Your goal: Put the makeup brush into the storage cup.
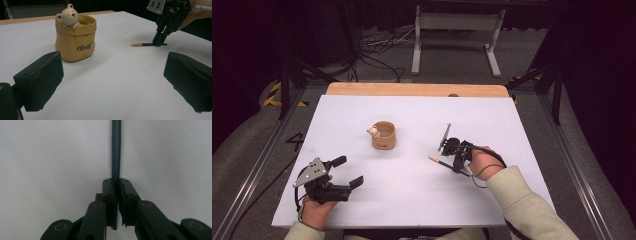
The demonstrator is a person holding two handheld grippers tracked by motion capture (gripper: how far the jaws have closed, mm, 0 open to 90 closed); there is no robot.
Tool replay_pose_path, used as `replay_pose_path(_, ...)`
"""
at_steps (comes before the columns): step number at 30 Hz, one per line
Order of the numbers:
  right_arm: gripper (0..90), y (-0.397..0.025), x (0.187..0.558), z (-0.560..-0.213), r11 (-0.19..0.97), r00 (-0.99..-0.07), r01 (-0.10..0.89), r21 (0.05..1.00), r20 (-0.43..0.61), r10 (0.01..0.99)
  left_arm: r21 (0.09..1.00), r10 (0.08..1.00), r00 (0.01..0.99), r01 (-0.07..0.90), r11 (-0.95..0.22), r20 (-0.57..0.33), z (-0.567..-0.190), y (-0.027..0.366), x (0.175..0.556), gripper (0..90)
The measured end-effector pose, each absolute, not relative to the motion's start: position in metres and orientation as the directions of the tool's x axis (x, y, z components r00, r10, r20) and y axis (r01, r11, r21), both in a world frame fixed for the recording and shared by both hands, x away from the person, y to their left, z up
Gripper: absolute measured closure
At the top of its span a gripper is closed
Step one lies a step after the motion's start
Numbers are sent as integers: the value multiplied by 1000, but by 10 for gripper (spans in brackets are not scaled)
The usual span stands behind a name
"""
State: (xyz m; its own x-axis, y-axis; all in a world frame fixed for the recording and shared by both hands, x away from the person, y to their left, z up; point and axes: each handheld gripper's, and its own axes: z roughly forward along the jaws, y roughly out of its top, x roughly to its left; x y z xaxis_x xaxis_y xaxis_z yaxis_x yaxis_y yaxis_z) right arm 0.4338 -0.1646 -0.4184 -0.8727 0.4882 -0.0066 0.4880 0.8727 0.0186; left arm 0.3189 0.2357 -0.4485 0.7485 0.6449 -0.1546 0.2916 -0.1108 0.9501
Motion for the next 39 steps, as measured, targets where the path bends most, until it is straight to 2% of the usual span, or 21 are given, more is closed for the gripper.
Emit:
replay_pose_path(10, 853, -163, 433, -418, 880, -880, 475, 10, -18, 476, 948, 632, 755, 302, -101, -173, -448, 236, 319, 34)
replay_pose_path(16, 855, -166, 430, -409, 880, -881, 471, 55, -27, 473, 947, 618, 766, 303, -105, -177, -446, 234, 319, 29)
replay_pose_path(24, 855, -172, 419, -387, 871, -883, 453, 190, -37, 467, 949, 571, 796, 303, -86, -202, -444, 233, 319, 31)
replay_pose_path(33, 855, -180, 405, -366, 838, -892, 399, 372, -56, 449, 953, 571, 798, 291, -81, -195, -440, 232, 318, 26)
replay_pose_path(39, 855, -184, 398, -365, 794, -895, 370, 482, -44, 444, 956, 569, 796, 287, -57, -205, -438, 232, 317, 30)
